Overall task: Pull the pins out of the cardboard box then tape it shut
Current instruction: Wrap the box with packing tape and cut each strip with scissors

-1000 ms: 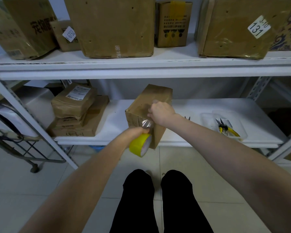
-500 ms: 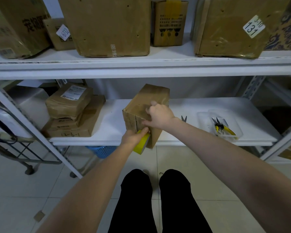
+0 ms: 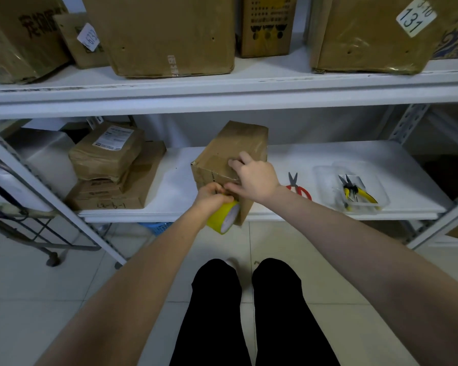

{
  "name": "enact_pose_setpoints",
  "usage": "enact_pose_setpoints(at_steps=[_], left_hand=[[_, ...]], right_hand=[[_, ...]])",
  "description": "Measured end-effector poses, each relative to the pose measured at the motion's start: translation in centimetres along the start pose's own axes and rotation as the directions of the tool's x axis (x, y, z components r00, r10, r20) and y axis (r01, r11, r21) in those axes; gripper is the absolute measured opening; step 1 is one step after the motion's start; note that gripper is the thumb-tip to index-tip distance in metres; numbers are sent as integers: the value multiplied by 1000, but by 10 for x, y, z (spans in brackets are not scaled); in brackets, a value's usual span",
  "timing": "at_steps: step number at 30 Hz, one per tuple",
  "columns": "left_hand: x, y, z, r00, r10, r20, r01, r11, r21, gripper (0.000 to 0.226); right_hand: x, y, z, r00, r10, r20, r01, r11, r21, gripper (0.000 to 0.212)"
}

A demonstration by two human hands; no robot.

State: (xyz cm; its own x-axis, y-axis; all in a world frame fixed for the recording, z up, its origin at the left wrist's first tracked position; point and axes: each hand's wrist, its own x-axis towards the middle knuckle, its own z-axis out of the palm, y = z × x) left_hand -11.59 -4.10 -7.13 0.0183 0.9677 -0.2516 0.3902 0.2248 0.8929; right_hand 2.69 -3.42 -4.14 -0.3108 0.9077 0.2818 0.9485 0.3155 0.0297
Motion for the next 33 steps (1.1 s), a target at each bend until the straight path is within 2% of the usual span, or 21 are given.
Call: enact_pose_setpoints(at_steps=[3,5,7,9,11,13,15,18,20,25,33], left_hand=[[1,2,1,1000,-22,16,23,999,-28,21],[1,5,4,1000,-15,8,15,999,-29,21],[3,6,10,999,-24,-35,23,1000,-15,24],[8,5,14,993,-49,-103,48,999,-13,27],[13,4,18,987,-68,-147,69,998,-1,28],[17,6,20,981,-88,-172,91,996,9,26],[21,10,22,975,-108,-193,111,994,7,24],[25,13,22,970,-118,-213,124,992,14,22],[27,14,24,968,-124,-219,131,991,18,21],[28,17,25,969,-149,-198,149,989,-16,18],[26,19,22,973,-177,-149,164,982,-92,22]], right_hand=[[-3,11,7,1000,-6,-7,7,993,115,67],[-6,22,12,1000,2,-20,4,952,307,74],[-15,35,18,993,30,-111,27,874,484,79],[-28,49,29,976,118,-182,9,817,577,70],[-38,66,44,957,256,-137,-126,793,596,55],[-42,87,59,909,416,21,-367,775,515,42],[-44,105,72,814,527,245,-581,747,322,41],[-45,120,89,656,613,440,-717,689,109,43],[-42,122,100,608,622,494,-739,671,66,42],[-33,127,114,561,671,484,-775,631,24,34],[-40,126,113,605,613,509,-692,721,-46,26]])
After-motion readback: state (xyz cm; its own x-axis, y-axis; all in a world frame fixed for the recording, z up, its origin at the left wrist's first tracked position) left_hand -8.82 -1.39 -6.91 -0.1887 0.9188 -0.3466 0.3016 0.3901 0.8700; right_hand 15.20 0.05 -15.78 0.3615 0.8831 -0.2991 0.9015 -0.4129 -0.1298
